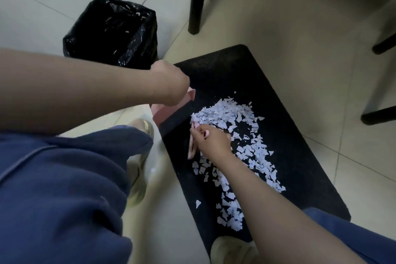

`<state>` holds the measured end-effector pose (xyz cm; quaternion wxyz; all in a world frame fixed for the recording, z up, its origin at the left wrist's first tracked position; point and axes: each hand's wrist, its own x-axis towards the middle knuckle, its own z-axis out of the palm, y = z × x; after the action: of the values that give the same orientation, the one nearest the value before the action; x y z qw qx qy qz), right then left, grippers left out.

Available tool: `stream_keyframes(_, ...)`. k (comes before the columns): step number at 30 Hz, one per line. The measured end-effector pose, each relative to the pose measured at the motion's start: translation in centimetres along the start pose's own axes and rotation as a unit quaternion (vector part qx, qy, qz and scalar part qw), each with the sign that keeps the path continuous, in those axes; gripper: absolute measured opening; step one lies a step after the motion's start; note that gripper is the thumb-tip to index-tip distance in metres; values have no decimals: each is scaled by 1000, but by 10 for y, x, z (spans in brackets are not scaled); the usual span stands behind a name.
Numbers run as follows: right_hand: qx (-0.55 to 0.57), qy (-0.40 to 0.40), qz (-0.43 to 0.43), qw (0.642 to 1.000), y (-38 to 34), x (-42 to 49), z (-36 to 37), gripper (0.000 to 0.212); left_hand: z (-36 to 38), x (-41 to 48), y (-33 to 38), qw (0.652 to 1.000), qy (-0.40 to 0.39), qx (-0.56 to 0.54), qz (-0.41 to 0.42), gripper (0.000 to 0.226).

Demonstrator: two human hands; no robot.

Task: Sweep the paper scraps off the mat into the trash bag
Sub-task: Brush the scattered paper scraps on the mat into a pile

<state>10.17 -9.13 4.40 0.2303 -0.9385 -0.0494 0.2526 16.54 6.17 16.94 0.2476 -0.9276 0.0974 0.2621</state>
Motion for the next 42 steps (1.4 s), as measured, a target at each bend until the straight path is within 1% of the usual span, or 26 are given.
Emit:
stream_keyframes(1, 12, -36, 6, 999, -5, -3, 1, 27, -8, -8, -5, 1000, -14, 22, 7, 16)
stream_keyframes(3, 14, -97, 19, 995, -8, -13, 7, 28, -16, -22, -10, 998, -18, 52, 25, 16)
stream_keyframes(4, 4, -106, 30, 994, -7, -19, 11, 30, -20, -30, -13, 998, -14, 55, 26, 14)
stream_keyframes(5, -14, -100, 48, 994, -2, -23, 14, 30, -25, -35, -11, 999, -14, 37, 21, 13)
stream_keyframes(8, -53, -22, 97, 994, 6, -36, 16, 31, -22, -51, 7, 998, -10, -52, -31, 16)
stream_keyframes(11, -54, 17, 70, 996, 5, -41, 13, 33, 2, -61, 30, 990, 17, -126, -63, 11)
stream_keyframes(13, -20, -17, 52, 998, 1, -45, 12, 31, 17, -70, 37, 984, 19, -159, -78, 11)
stream_keyframes(16, -1, -113, 37, 993, 1, -51, 23, 28, 28, -72, 43, 979, 15, -180, -94, 30)
stream_keyframes(17, -13, -131, 40, 991, 2, -53, 28, 28, 32, -71, 45, 975, 7, -197, -99, 26)
stream_keyframes(18, -31, -128, 48, 990, 4, -54, 32, 30, 38, -69, 46, 971, -3, -212, -109, 23)
stream_keyframes(19, -52, -102, 62, 992, 6, -56, 34, 33, 46, -65, 49, 968, -16, -221, -118, 27)
stream_keyframes(21, -111, 7, 63, 992, 7, -57, 32, 39, 60, -67, 52, 968, -26, -218, -124, 36)
stream_keyframes(22, -128, 47, 55, 989, 5, -56, 30, 38, 66, -67, 52, 968, -30, -217, -124, 37)
stream_keyframes(23, -125, 63, 49, 989, 5, -54, 29, 38, 71, -67, 52, 966, -38, -222, -127, 37)
stream_keyframes(24, -103, 53, 48, 992, 2, -52, 28, 38, 75, -65, 49, 963, -42, -232, -134, 37)
stream_keyframes(27, -41, -49, 38, 997, -7, -48, 31, 36, 79, -53, 45, 954, -52, -251, -157, 32)
stream_keyframes(29, -43, -99, 33, 994, -10, -50, 40, 35, 78, -48, 45, 953, -50, -256, -154, 29)
stream_keyframes(30, -60, -104, 37, 992, -8, -51, 44, 36, 77, -47, 47, 956, -46, -250, -147, 26)
stream_keyframes(31, -93, -88, 40, 991, -6, -54, 48, 38, 77, -48, 48, 958, -43, -243, -144, 24)
stream_keyframes(32, -139, -46, 35, 989, -2, -55, 49, 40, 76, -49, 49, 960, -40, -237, -140, 22)
stream_keyframes(34, -210, 77, 4, 975, 3, -57, 48, 40, 76, -50, 49, 965, -38, -218, -144, 23)
stream_keyframes(35, -218, 117, -15, 969, 3, -58, 46, 38, 77, -51, 48, 966, -41, -209, -147, 25)
stream_keyframes(36, -204, 131, -28, 970, 2, -58, 45, 37, 79, -52, 46, 965, -46, -210, -148, 27)
stream_keyframes(37, -180, 115, -38, 976, -1, -58, 44, 38, 83, -53, 45, 963, -51, -217, -149, 27)
stream_keyframes(39, -122, 46, -69, 989, -7, -60, 46, 38, 91, -56, 43, 961, -65, -225, -147, 31)
stream_keyframes(42, -77, -75, -103, 989, -18, -71, 55, 31, 102, -57, 39, 961, -77, -222, -147, 35)
